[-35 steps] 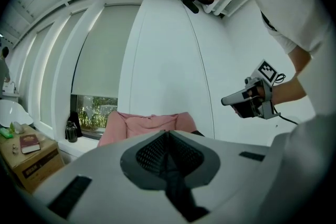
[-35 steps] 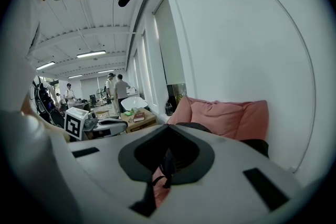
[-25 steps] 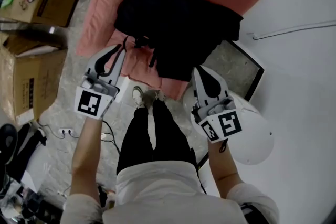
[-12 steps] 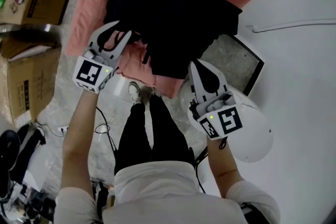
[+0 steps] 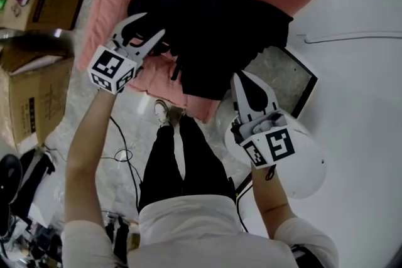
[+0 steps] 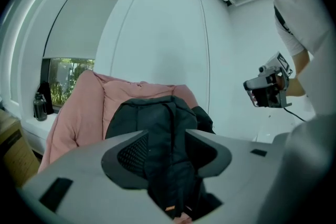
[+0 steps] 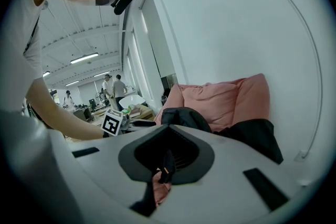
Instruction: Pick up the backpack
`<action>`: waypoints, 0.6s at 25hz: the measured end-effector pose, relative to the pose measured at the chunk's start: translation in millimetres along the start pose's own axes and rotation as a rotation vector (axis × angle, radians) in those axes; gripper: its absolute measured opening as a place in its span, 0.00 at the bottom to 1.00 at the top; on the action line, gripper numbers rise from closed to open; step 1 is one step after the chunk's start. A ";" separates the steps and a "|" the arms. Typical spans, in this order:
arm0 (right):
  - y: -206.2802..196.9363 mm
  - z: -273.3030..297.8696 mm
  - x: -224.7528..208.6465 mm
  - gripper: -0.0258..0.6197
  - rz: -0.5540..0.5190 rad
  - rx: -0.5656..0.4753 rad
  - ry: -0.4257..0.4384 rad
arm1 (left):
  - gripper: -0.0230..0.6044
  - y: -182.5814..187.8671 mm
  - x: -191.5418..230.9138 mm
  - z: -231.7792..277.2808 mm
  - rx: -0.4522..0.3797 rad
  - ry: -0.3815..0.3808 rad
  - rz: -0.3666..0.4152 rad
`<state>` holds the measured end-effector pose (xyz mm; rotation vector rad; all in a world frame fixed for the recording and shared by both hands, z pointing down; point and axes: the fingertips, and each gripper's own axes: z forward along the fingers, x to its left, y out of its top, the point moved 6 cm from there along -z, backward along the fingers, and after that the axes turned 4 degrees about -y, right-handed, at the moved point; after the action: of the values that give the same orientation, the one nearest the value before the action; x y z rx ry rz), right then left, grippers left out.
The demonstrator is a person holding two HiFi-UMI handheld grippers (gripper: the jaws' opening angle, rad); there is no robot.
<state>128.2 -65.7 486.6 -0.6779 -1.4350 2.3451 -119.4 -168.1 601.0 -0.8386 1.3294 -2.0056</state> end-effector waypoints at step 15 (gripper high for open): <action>3.7 9.4 -8.6 0.07 -0.020 0.025 -0.019 | 0.59 -15.0 49.2 37.8 -0.060 -0.144 -0.232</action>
<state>130.3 -78.5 488.9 -0.6335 -1.4122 2.3566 -123.4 -221.6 635.4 -1.1895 1.2643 -2.0410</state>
